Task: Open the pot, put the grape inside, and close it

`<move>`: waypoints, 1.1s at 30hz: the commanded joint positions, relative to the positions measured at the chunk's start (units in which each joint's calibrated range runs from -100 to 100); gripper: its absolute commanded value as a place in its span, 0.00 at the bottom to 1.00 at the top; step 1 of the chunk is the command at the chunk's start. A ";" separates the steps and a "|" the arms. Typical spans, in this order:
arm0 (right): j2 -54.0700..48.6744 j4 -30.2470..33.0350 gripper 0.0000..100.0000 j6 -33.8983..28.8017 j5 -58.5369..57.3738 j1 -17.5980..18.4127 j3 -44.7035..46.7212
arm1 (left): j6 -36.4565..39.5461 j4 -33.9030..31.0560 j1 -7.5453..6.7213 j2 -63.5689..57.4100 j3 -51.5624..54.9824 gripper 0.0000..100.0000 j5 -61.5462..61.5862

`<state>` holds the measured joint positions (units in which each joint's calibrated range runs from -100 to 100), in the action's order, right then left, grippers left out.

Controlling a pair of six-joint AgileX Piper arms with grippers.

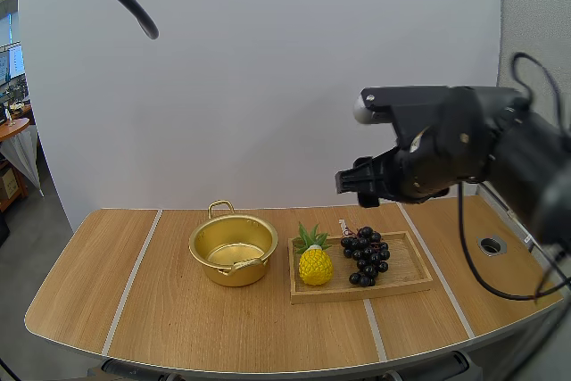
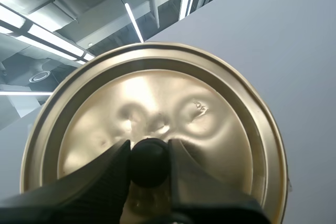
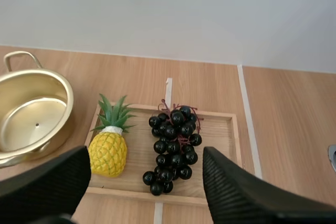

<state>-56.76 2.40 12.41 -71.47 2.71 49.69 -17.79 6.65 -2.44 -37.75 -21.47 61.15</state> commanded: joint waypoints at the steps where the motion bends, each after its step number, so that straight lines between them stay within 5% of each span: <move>1: 5.22 0.40 1.00 -0.77 4.67 -0.21 -0.58 | 0.57 -0.54 -0.19 -0.26 -0.30 0.00 -2.08; 17: 24.55 1.32 1.00 -0.91 15.76 -0.21 -0.62 | 0.57 -0.54 -0.19 -0.26 -0.30 0.00 -2.08; 23: 28.54 0.74 1.00 -0.82 16.20 -3.66 -2.91 | 0.57 -0.54 -0.19 -0.26 -0.30 0.00 -2.08; 33: 30.75 -5.63 1.00 6.65 14.99 -4.63 -4.13 | 0.57 -0.54 -0.19 -0.26 -0.30 0.00 -2.08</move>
<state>-26.36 -2.60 17.39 -56.44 -1.62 45.93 -17.48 6.65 -2.44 -37.75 -21.47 60.97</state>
